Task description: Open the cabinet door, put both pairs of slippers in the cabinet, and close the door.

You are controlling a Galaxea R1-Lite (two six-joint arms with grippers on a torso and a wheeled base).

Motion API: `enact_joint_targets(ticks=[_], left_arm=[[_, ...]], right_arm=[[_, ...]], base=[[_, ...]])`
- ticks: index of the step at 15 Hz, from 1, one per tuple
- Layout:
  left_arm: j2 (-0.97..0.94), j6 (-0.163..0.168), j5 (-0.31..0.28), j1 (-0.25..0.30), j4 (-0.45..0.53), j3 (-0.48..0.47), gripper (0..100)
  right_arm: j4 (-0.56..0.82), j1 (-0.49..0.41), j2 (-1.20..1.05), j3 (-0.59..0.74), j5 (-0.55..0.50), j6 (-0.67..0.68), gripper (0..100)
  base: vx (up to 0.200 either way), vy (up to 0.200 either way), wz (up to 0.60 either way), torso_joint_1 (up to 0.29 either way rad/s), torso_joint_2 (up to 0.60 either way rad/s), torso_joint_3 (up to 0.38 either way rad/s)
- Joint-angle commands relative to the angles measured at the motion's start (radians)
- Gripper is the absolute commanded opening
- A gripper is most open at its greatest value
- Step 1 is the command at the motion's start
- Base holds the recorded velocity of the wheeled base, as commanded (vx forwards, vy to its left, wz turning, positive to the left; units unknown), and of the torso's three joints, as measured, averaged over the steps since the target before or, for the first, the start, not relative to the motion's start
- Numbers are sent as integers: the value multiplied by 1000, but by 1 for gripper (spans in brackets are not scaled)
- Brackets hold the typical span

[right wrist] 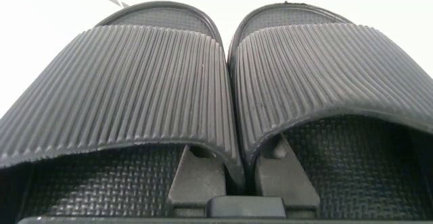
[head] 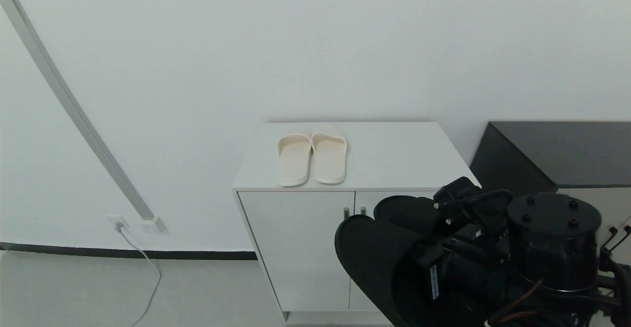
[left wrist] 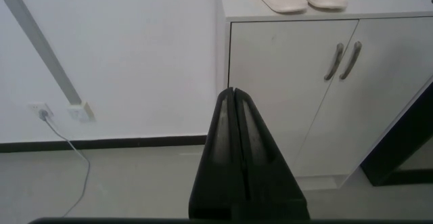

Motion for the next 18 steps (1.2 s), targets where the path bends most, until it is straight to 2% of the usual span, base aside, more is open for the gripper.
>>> enact_joint_targets(ticks=[1,2,3,11,18], left_arm=[[1,0,-1,0,0,0,0],[1,0,-1,0,0,-1,0],[1,0,-2,0,0,-1,100],[1,-3,-1,0,0,-1,100],[1,-1,-1,0,0,0,100]], right_arm=[[-1,0,1,1,0,0,0],[-1,0,1,1,0,0,0],[-1,0,1,3,0,0,0],[-2,0,7,11,0,-1,0],[-2,0,3,20,0,-1,0]], base=[[0,0,0,0,0,0],[0,0,0,0,0,0],[0,0,0,-90,232,129],[0,0,0,-166,380,212],[0,0,0,-223,539,319]])
